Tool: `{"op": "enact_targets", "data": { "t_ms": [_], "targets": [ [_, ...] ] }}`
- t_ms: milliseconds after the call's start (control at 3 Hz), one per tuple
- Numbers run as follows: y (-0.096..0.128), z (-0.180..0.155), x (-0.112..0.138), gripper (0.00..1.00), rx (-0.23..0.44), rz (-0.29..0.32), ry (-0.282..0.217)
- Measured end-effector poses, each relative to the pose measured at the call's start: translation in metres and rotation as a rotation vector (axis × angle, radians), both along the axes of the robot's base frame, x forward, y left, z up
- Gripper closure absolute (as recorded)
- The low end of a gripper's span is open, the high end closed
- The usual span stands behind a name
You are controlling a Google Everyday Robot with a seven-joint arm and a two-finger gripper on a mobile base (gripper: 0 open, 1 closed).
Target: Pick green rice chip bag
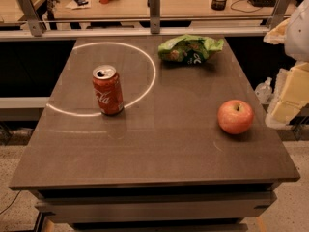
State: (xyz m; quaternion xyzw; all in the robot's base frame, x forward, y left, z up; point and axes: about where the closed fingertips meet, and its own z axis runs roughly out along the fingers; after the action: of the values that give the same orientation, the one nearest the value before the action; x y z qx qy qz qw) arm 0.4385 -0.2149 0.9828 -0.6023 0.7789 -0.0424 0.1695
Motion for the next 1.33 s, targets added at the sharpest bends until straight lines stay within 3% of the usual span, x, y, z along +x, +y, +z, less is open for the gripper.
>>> {"op": "enact_targets", "data": {
  "t_ms": [333,667,1000,1333],
  "targets": [
    [0.000,0.002,0.000,0.00,0.006,-0.001,-0.006],
    [0.002,0.008,0.017,0.00,0.051,-0.049,-0.066],
    [0.001,0.016,0.052,0.00,0.136,-0.168,-0.182],
    [-0.005,0.021,0.091,0.00,0.242,-0.286,-0.259]
  ]
}}
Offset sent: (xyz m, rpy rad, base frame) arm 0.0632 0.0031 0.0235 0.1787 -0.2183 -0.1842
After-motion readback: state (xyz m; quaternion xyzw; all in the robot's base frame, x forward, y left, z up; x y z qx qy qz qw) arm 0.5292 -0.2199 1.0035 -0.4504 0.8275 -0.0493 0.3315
